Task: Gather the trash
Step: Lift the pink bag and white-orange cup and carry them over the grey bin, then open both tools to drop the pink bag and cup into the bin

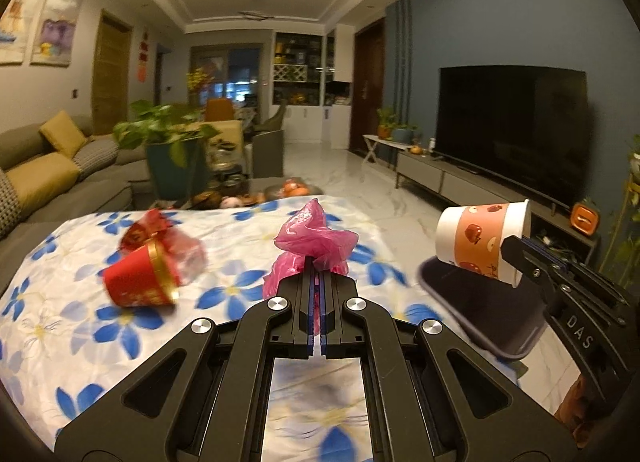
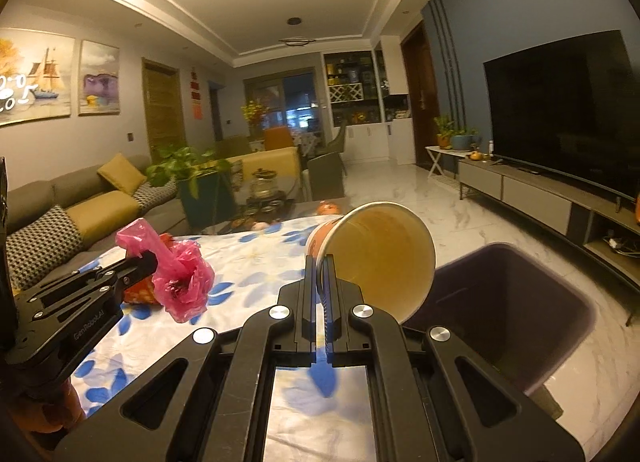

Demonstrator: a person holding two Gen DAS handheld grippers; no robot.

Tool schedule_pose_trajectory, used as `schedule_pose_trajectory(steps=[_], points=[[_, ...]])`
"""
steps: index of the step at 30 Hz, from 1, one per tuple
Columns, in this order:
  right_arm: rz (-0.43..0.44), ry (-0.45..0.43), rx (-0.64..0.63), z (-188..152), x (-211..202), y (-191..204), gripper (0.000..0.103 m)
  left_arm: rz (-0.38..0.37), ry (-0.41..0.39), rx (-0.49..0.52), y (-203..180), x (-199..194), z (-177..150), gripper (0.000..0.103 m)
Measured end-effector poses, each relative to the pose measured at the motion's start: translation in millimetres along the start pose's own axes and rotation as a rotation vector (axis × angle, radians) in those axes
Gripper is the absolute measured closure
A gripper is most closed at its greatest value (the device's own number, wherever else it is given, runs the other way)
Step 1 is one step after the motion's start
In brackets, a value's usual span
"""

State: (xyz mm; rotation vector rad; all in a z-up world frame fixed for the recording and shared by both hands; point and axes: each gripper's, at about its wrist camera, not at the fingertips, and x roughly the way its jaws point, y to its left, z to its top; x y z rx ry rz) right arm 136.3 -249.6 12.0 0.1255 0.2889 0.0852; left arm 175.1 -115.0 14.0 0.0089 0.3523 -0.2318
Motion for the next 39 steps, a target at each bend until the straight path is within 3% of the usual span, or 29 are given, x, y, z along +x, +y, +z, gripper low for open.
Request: schedule_pose_trajectory(steps=[13, 22, 39], points=[[-0.181, 0.003, 0.042, -3.2, -4.0, -66.1, 0.099, -0.157, 0.005, 0.081, -87.3, 37.9, 6.5, 0.102], [-0.273, 0.000, 0.050, -6.0, -2.9, -94.4, 0.099, -0.231, 0.027, 0.110, -123.5, 61.1, 5.8, 0.102], [-0.306, 0.012, 0.044, -11.4, 14.0, -112.2, 0.099, -0.364, 0.071, 0.109, -154.1, 101.6, 2.2, 0.102]])
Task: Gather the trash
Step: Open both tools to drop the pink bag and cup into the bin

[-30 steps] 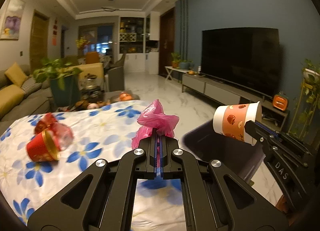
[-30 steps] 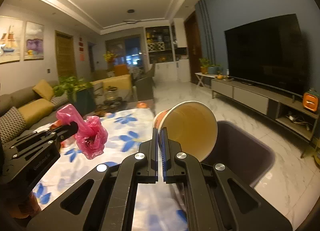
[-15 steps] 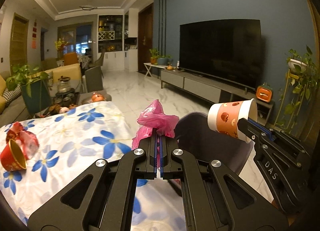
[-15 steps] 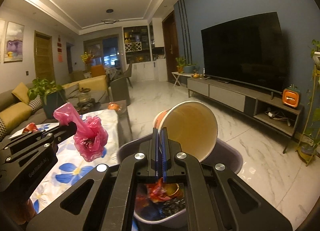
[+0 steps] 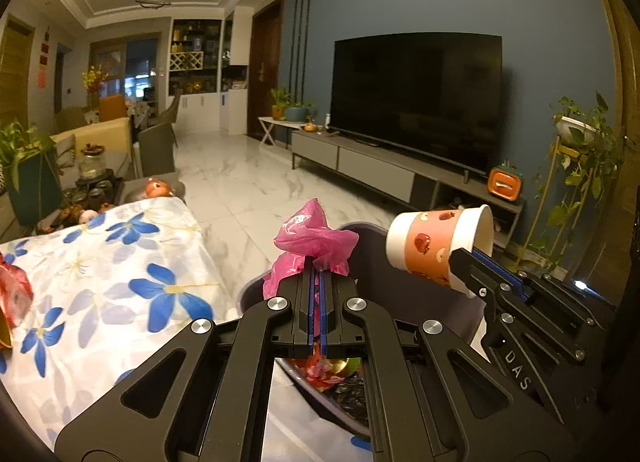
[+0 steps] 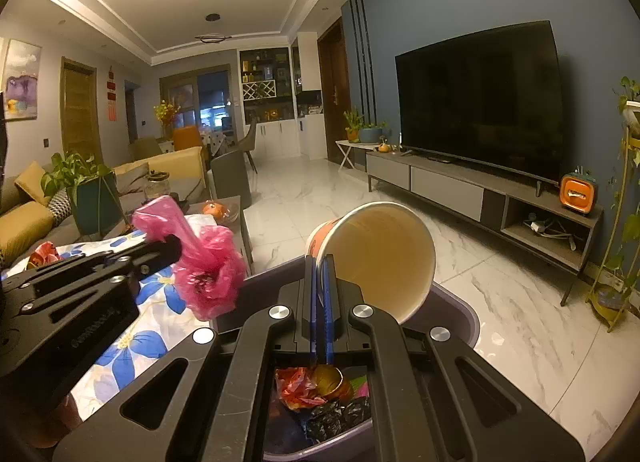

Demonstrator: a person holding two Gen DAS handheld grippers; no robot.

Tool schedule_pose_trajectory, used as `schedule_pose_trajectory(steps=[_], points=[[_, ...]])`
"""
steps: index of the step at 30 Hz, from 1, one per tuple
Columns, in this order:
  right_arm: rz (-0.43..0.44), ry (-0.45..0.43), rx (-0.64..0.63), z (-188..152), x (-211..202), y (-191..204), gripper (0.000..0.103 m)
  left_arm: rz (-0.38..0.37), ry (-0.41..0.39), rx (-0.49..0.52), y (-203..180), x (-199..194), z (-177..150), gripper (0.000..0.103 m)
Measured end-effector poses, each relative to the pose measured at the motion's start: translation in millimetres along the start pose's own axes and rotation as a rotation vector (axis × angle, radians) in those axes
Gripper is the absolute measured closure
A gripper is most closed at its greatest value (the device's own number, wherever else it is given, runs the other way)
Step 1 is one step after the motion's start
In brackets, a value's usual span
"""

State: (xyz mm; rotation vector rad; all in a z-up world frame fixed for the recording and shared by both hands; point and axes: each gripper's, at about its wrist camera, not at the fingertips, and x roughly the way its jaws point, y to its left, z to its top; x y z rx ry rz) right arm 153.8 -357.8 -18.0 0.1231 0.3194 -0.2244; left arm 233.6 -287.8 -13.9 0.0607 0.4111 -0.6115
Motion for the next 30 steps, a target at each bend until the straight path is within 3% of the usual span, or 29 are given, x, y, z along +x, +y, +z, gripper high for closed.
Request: schedule_pose_trajectory(steps=[12, 20, 22, 23, 24, 30], points=[[-0.018, 0.021, -0.010, -2.1, 6.5, -0.3, 0.099, -0.059, 0.042, 0.002, -1.8, 16.6, -5.6, 0.102], [-0.033, 0.046, 0.001, -2.0, 10.0, -3.3, 0.099, -0.054, 0.059, -0.010, 2.4, 19.9, -6.1, 0.087], [-0.034, 0.048, 0.002, -2.7, 9.5, -2.3, 0.093, -0.060, 0.059, -0.015, 2.6, 19.2, -5.8, 0.079], [-0.041, 0.042, 0.003, -2.7, 8.4, -2.4, 0.078, -0.055, 0.057, -0.016, 2.7, 17.9, -6.1, 0.076], [-0.044, 0.031, 0.003, -2.5, 6.4, -2.4, 0.071, -0.056, 0.056, -0.016, 2.1, 17.0, -5.5, 0.072], [-0.056, 0.027, 0.005, -2.7, 3.7, -5.0, 0.063, -0.041, 0.048, -0.050, 8.7, 9.7, -4.7, 0.052]])
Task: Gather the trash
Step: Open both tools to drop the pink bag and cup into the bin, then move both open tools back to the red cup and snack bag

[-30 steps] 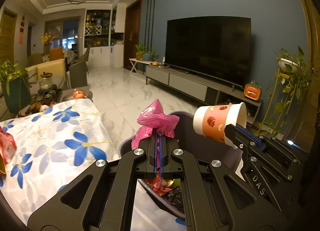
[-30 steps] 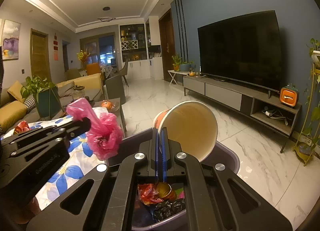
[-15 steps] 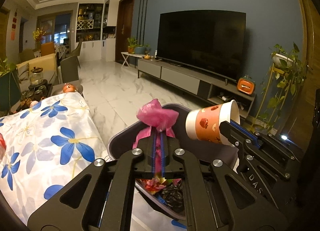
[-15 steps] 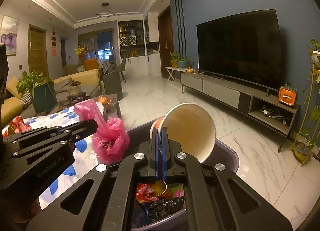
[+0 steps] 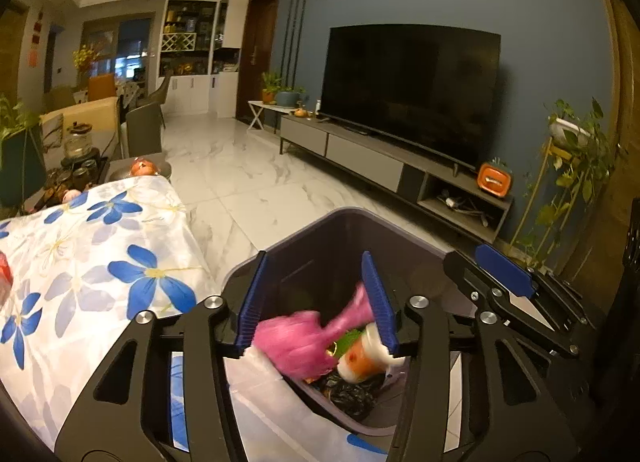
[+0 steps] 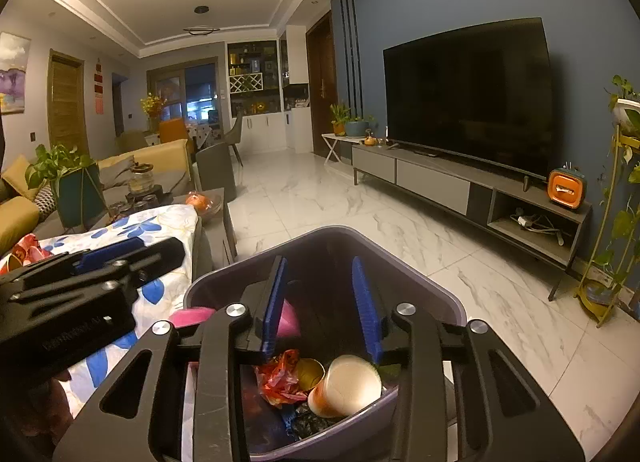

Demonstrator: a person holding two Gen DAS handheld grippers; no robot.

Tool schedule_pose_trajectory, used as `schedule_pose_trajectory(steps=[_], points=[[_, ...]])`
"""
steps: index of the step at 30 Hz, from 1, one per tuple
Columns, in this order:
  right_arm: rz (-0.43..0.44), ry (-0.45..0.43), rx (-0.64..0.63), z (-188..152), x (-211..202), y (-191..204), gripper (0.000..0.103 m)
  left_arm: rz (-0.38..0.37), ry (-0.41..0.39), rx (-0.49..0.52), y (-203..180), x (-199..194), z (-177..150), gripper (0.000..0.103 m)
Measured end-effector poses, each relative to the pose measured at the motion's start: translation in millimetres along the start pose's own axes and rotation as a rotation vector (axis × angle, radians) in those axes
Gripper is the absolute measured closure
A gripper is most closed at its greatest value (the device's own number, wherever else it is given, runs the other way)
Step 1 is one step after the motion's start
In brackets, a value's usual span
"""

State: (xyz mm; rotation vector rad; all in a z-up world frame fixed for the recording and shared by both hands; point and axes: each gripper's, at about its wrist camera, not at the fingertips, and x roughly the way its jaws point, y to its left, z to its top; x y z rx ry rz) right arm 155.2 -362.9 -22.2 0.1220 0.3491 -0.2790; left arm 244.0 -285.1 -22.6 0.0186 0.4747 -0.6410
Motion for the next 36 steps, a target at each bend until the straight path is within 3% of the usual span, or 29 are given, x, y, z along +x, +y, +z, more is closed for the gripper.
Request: schedule_pose_trajectory(steps=[7, 19, 31, 36], points=[[-0.007, -0.011, 0.020, -0.7, -6.8, 0.2, 0.053, 0.075, -0.031, -0.050, 15.8, -25.4, -2.3, 0.031], [0.026, -0.053, 0.011, -0.4, -35.3, 25.8, 0.037, 0.258, -0.094, -0.114, 57.7, -93.7, -20.4, 0.023], [0.143, -0.060, 0.007, 0.3, -51.8, 81.0, 0.035, 0.595, -0.145, -0.164, 138.8, -174.8, -48.3, 0.022], [0.206, -0.043, -0.011, -3.3, -47.7, 117.8, 0.035, 0.690, -0.127, -0.202, 180.4, -200.9, -66.0, 0.022]])
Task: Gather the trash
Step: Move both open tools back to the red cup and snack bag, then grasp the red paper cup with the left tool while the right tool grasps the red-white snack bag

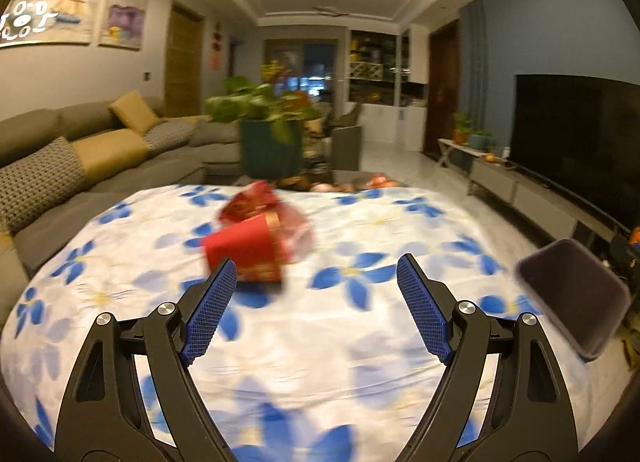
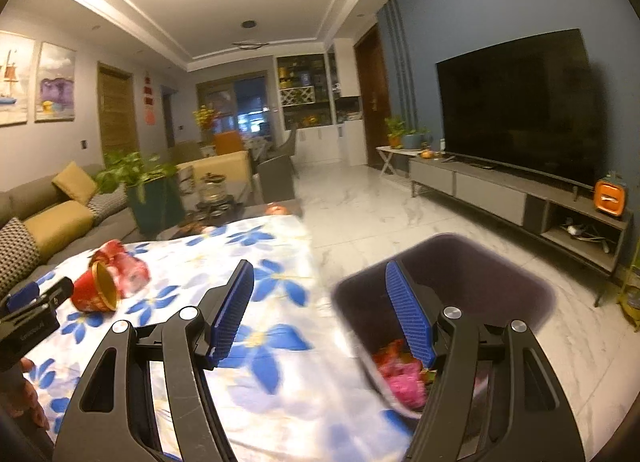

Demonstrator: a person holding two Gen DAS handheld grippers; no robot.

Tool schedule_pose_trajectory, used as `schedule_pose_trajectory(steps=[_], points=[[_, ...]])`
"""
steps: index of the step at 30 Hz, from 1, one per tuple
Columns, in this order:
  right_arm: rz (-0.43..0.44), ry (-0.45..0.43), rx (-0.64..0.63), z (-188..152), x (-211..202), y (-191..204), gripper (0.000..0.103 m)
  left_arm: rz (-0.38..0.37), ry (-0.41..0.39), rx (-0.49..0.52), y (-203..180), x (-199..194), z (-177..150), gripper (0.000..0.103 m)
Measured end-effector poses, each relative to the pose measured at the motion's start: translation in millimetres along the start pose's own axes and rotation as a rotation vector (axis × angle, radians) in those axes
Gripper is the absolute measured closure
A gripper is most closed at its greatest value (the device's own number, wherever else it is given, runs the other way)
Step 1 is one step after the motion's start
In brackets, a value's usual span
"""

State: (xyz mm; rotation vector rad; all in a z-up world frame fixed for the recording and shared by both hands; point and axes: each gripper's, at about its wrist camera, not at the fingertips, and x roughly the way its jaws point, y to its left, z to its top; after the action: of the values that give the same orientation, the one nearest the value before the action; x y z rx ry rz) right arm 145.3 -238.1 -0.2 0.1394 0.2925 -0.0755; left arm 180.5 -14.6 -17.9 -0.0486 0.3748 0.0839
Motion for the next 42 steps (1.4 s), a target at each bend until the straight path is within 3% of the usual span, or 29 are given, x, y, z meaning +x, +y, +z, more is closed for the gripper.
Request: schedule_pose_trajectory(steps=[9, 17, 23, 32, 37, 42], points=[[0.089, 0.020, -0.008, -0.9, 25.5, 59.5, 0.035, 0.059, 0.019, -0.043, 51.1, 15.9, -1.9, 0.022], [0.098, 0.040, -0.022, 0.3, 54.0, 85.7, 0.035, 0.033, 0.086, -0.024, 40.7, 63.3, 7.5, 0.022], [0.108, 0.047, -0.026, 2.9, 70.4, 92.2, 0.035, 0.073, 0.147, 0.000, 38.8, 106.4, 12.4, 0.022], [0.137, 0.071, -0.032, 4.2, 87.2, 100.9, 0.035, 0.057, 0.183, -0.056, 53.2, 128.4, 16.2, 0.023], [0.166, 0.092, -0.040, 3.8, 92.6, 110.4, 0.035, -0.002, 0.215, -0.096, 61.2, 133.3, 13.3, 0.050], [0.180, 0.100, -0.063, 1.8, 93.3, 121.9, 0.035, -0.005, 0.231, -0.113, 66.6, 133.6, 10.2, 0.072]])
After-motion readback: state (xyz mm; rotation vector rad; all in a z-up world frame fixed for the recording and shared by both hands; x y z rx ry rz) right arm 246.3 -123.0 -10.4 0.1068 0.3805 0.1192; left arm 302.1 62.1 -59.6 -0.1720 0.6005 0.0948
